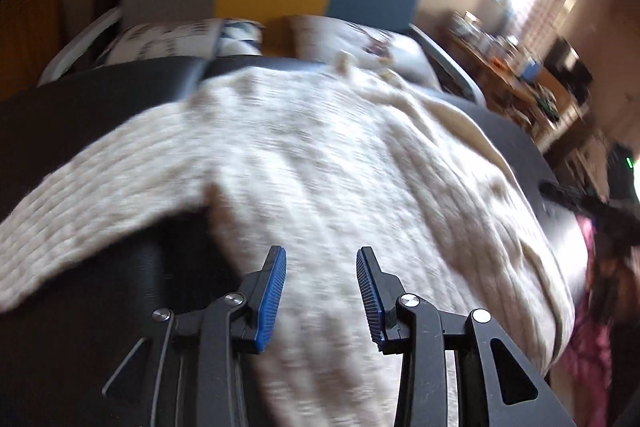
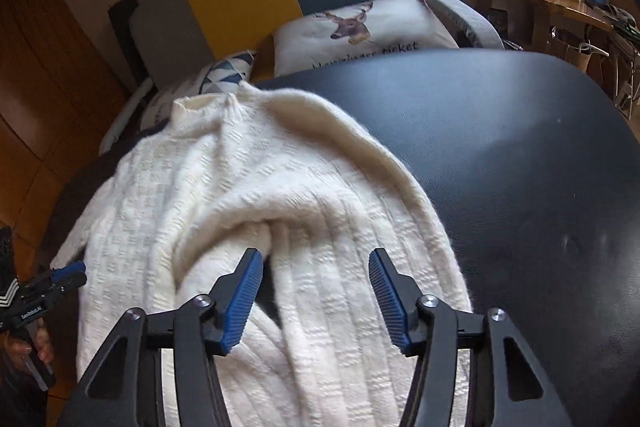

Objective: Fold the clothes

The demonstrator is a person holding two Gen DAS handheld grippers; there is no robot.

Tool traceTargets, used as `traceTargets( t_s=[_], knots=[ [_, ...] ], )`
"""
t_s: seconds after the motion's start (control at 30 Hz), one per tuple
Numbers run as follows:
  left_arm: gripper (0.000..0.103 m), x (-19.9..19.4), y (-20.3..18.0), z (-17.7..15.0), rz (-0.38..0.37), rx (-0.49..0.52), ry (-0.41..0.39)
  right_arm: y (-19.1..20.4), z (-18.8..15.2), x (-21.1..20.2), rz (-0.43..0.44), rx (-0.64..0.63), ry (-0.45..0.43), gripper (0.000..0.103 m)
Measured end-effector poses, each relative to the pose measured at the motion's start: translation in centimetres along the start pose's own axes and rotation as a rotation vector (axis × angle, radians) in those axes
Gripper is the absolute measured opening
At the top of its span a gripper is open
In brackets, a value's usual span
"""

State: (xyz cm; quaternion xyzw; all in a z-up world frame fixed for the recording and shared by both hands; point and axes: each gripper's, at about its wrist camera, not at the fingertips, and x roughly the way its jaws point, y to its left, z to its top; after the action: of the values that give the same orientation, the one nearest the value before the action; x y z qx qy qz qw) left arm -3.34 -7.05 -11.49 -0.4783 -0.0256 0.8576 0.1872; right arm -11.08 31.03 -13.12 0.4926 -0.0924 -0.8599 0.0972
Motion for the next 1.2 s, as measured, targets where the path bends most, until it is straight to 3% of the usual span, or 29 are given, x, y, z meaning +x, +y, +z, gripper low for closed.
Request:
traceTargets(
  t_s=[0.1,0.23,0.33,0.47,0.57,0.7,0.87,1.0,1.2],
  knots=[
    [0.039,2.1,-2.0,-0.6,0.025,0.067,0.045,-1.1,-1.3,2.1,-0.096,-0.06,0.075,0.049],
    [0.039,4.3,-2.7,-1.4,0.07,0.114,0.102,-2.5,-1.0,2.7,-0.141,-0.076,0.055,0.048],
    [0.041,4.3,-2.3,-1.6,0.064,0.111,0.099,-3.3,-0.5,2.6,-0.152,-0.086,0.053,0.048],
    [0.041,4.1,-2.0,-1.3,0.054,0.086,0.099,-3.5,0.2,1.4,-0.085,-0.053,0.085,0.05],
    [0.042,3.2,-1.5,-0.3,-0.003,0.042,0.089,-2.8,1.8,-0.6,0.043,-0.036,0.016,0.051],
    [0.046,1.9,-0.8,2.8,-0.048,-0.01,0.016,0.0,5.9,-1.2,0.126,-0.06,-0.069,0.053],
    [0.051,2.6,0.2,7.4,-0.001,-0.031,-0.05,5.5,11.1,2.4,0.031,-0.202,-0.077,0.053],
    [0.051,4.4,1.6,10.4,0.049,-0.033,-0.061,8.4,12.9,6.5,0.031,-0.296,0.0,0.053],
    [0.051,7.7,3.6,13.4,0.095,-0.021,-0.062,7.8,13.1,12.5,-0.124,-0.319,0.128,0.051]
  ],
)
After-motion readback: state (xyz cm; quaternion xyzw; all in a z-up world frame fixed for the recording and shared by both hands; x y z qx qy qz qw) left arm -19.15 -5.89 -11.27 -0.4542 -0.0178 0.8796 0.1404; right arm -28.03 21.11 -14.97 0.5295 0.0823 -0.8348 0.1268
